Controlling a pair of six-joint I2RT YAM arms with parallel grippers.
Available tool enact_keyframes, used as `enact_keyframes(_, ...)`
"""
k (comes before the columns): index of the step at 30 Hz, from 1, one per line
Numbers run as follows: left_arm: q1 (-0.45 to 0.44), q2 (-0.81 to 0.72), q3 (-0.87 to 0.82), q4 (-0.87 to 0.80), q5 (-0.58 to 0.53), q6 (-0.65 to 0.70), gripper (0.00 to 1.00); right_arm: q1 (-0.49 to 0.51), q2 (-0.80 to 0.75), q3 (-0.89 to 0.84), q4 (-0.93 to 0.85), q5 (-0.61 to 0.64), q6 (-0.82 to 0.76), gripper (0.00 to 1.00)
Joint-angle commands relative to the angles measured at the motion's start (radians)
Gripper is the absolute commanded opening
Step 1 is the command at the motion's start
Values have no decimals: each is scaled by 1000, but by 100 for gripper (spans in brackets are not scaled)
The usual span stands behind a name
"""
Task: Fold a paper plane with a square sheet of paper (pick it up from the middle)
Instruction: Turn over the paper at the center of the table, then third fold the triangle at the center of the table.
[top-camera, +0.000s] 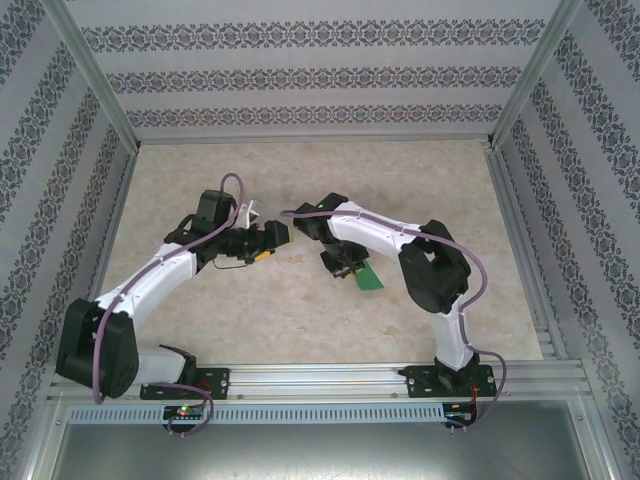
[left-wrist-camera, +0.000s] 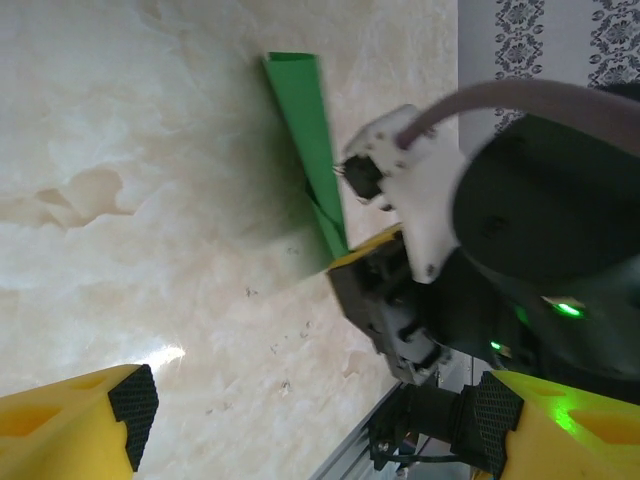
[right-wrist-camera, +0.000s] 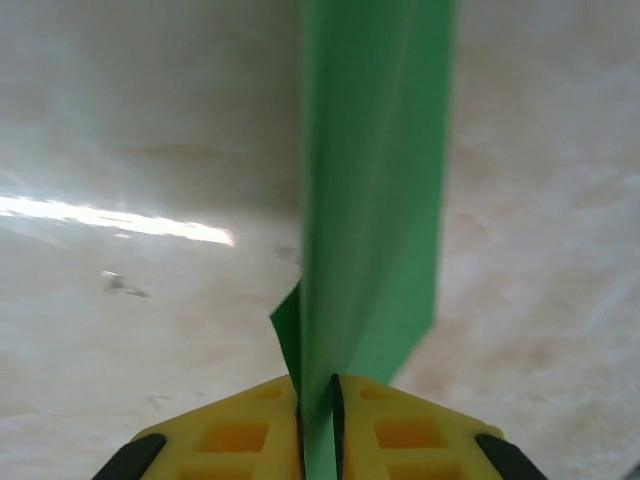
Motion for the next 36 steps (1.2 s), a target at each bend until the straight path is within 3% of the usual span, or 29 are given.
enact_keyframes(1,21,-65,-35,-96,-6,50,86,18,28,31,72,-110,7,20)
enact_keyframes(9,29,-132,-91,-140,6,56,86,32,42,-30,263,-268,24,24)
enact_keyframes(18,30,-94,-97,-89,44,45,86,-3,-103,-185,499,-391,55,39)
enact_keyframes(26,8,14,-34,-22,49,24,85,-86,-328,-383,629,-455,69,48)
enact_keyframes(36,-130,257,157,13,-11,46,71,-267,-516,-641,698,-514,46,50)
